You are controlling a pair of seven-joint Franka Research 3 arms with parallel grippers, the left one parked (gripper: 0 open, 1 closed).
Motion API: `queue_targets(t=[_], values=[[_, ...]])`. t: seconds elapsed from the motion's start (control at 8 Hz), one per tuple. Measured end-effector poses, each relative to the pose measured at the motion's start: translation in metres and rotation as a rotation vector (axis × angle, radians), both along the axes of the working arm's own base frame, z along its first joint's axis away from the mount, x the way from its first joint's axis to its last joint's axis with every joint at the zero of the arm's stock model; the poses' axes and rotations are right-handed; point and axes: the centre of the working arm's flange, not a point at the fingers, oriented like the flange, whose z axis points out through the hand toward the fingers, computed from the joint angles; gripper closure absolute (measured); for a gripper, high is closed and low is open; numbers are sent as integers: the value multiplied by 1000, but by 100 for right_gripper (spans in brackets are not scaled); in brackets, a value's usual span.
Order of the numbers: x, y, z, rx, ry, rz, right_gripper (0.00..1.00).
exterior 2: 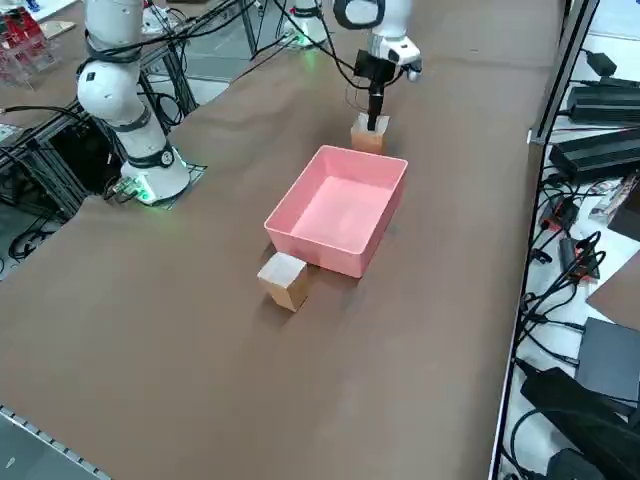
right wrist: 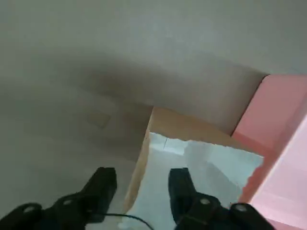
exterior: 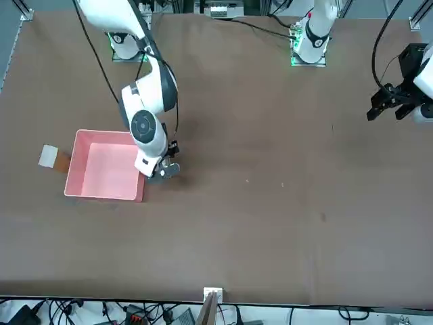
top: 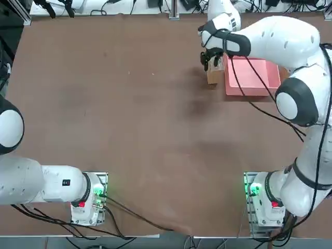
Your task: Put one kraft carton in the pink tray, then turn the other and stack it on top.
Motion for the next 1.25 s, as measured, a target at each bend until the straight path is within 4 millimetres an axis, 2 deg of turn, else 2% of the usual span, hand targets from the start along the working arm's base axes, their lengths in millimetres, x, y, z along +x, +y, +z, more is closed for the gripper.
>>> queue_targets(t=[0.12, 0.25, 0.5, 0.75, 0.88, 1.0, 1.25], values=[[-2, 3, -6, -4, 5, 6, 55], [-3, 5, -7, -5, 5, 9, 59], [-2, 6, -5, -3, -4, 12, 98], [5, 6, 10, 10, -37, 9, 98], [11, 3, 29, 23, -65, 3, 98], [14, -3, 55, 33, -87, -5, 98], [16, -33, 111, 41, -88, 8, 98]])
